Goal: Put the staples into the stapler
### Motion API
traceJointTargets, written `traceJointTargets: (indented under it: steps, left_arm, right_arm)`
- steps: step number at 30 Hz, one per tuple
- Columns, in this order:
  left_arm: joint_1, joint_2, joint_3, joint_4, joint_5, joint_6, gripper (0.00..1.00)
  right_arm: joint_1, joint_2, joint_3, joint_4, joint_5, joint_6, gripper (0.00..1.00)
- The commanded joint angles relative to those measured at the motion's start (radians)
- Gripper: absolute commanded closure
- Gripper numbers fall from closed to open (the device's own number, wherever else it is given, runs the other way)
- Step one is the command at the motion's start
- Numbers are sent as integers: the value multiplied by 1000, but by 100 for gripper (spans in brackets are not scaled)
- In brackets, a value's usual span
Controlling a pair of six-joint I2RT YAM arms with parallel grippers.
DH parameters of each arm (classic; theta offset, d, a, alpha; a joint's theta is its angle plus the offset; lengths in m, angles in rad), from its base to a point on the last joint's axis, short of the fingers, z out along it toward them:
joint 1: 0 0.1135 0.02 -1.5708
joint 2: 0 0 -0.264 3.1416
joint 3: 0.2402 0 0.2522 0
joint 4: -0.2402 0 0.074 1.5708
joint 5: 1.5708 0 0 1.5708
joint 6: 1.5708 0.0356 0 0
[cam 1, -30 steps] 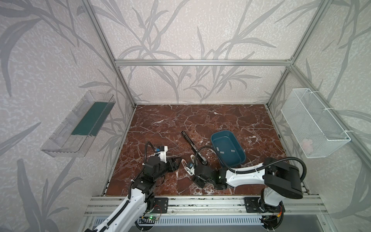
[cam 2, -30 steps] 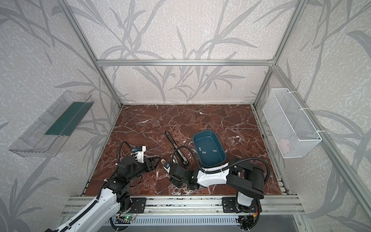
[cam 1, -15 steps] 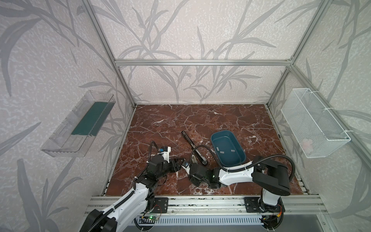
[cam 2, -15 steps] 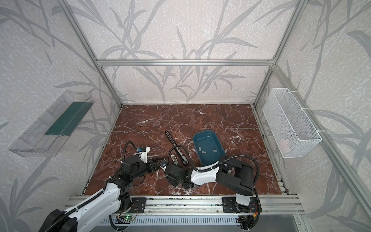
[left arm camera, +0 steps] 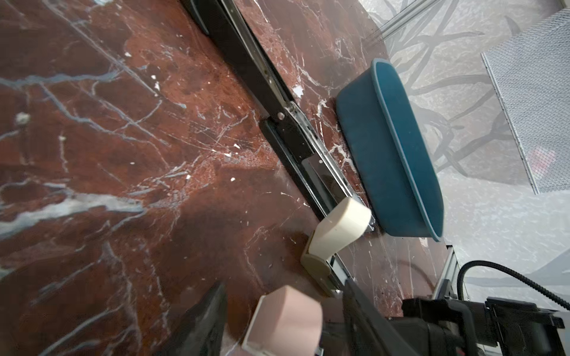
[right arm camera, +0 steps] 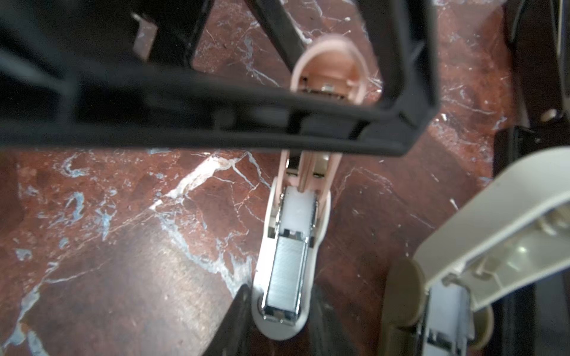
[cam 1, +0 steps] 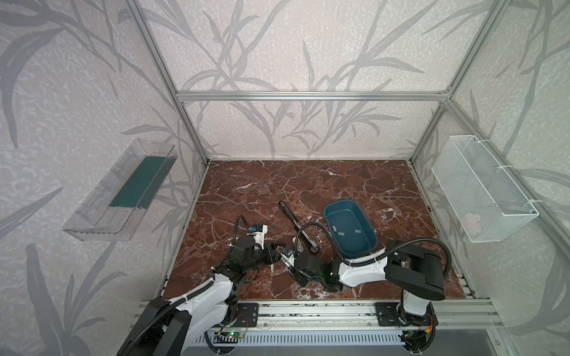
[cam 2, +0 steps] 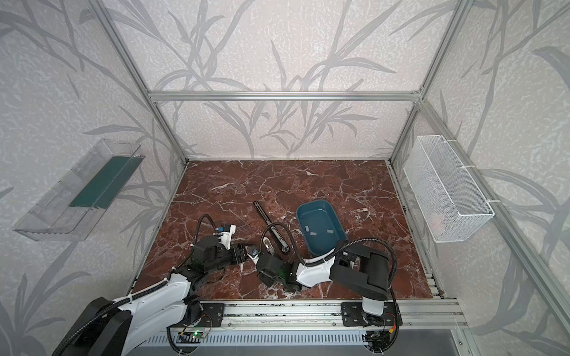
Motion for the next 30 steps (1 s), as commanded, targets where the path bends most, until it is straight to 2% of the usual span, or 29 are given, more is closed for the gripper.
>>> traceJointTargets:
  steps: [1, 11, 14, 21, 27, 30]
  left_arm:
    - [-18, -3, -3, 83, 50, 5, 40]
    - [-131, 16, -61, 162, -18, 8, 48]
    - [-147, -5, -85, 161, -37, 18, 54]
    - [-219, -32, -102, 102, -145, 69, 58]
    - [-299, 23, -92, 107, -263, 111, 62]
    - [-331, 61, -86, 146, -255, 127, 65]
  right_arm:
    - [4, 40, -24, 11, 13, 18, 72]
    - [-27, 40, -43, 48, -16, 59, 73]
    - [-31, 41, -50, 60, -21, 63, 73]
    - [-32, 34, -61, 79, -31, 74, 72]
    - [-32, 4, -77, 94, -32, 78, 68]
    - [-32, 19, -68, 95, -35, 79, 68]
